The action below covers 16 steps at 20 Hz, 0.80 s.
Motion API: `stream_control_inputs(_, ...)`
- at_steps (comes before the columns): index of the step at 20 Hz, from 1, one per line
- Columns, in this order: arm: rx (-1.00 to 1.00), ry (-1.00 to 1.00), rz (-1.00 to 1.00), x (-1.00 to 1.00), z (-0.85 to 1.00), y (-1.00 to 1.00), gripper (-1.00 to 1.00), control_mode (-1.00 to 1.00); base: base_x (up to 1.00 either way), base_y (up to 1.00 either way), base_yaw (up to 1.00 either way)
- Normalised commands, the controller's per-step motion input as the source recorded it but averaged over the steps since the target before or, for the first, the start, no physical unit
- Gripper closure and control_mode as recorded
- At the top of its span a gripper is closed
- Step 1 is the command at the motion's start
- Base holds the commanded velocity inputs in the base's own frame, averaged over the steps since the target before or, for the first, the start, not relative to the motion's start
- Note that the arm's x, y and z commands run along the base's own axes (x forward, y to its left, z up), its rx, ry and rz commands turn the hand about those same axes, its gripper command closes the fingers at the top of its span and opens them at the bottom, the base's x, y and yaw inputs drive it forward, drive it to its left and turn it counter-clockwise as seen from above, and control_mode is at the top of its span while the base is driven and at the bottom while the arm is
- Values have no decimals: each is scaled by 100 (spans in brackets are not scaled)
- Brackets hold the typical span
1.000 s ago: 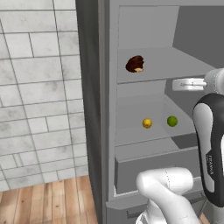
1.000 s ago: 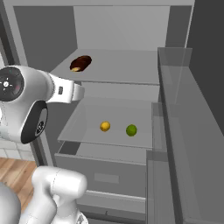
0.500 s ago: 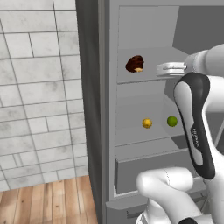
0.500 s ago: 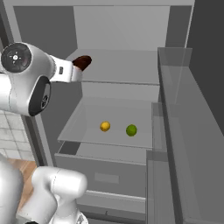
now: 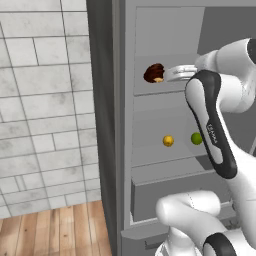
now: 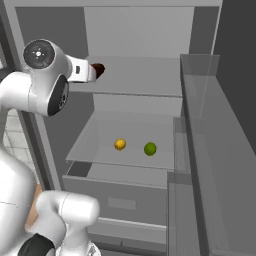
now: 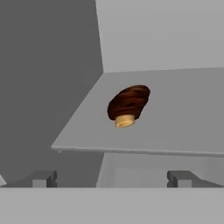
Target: Gather the lemon and lime from the fridge and place them on a tray on the dining counter. Then gather the steak and chicken drumstick from the fridge and place them on the other tray.
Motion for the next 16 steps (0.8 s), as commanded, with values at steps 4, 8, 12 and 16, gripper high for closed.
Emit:
stream_control_inputs(4, -7, 8, 7, 43, -10, 12, -100, -100, 0, 0, 0)
stream_control_inputs(8, -5, 10, 9, 41, -17, 0, -100, -100, 0, 0, 0)
stream_control_inputs(12, 0, 3, 8, 38, -19, -1, -100, -100, 0, 0, 0)
stream_control_inputs(16, 0, 0, 4, 33, -13, 0, -100, -100, 0, 0, 0)
